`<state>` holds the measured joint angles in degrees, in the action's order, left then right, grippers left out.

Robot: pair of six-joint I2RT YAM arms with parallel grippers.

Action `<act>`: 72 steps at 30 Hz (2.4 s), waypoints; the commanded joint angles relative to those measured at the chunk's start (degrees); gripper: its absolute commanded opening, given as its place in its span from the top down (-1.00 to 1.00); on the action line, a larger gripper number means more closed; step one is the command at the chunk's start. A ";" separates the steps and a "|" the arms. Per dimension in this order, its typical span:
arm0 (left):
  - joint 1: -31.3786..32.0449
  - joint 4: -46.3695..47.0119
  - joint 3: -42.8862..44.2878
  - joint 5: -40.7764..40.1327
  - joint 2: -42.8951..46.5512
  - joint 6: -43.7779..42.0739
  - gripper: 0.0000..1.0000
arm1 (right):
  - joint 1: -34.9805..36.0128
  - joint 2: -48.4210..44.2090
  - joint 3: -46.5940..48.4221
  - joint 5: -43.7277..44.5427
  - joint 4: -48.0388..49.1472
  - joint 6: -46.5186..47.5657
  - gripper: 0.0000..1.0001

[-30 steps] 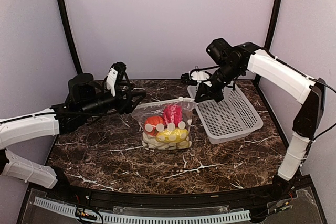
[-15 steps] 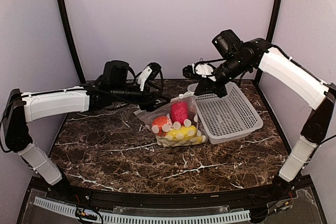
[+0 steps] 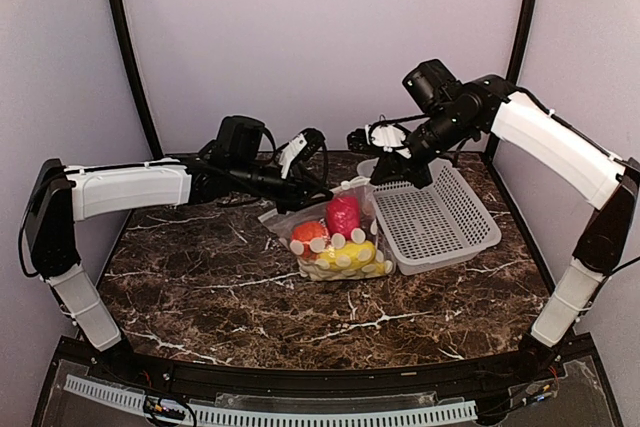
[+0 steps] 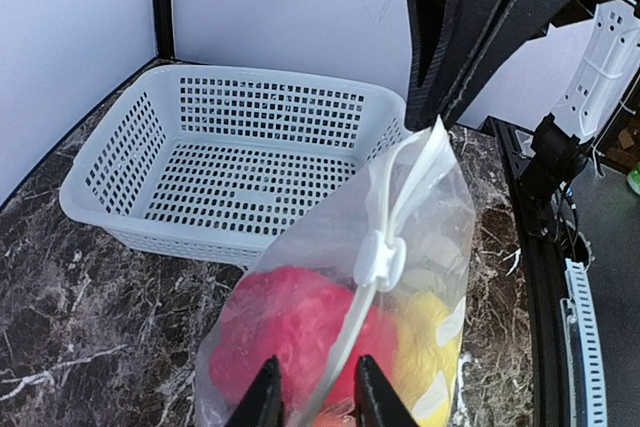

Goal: Place the food in the zip-top bag and seal the zipper
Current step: Pass from the right arm to the left, then hold the zipper from the zipper food storage bag.

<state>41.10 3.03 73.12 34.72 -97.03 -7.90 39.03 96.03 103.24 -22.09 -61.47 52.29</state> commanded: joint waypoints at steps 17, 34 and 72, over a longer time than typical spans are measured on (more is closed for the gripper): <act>3.33 -2.37 -0.44 -4.37 3.84 -5.25 0.95 | 0.52 4.39 7.45 -5.44 -1.77 -8.45 -0.18; 8.85 -5.45 -1.22 -15.47 7.01 -10.86 0.98 | 0.45 8.39 10.90 -12.21 -8.08 -6.30 -0.14; 8.96 -1.79 -3.44 -14.31 7.80 -7.88 0.98 | 2.34 7.39 3.12 -8.80 -2.93 -6.46 0.48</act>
<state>49.78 -0.99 70.30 19.57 -91.90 -16.71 39.99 103.42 107.44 -31.55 -64.40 44.99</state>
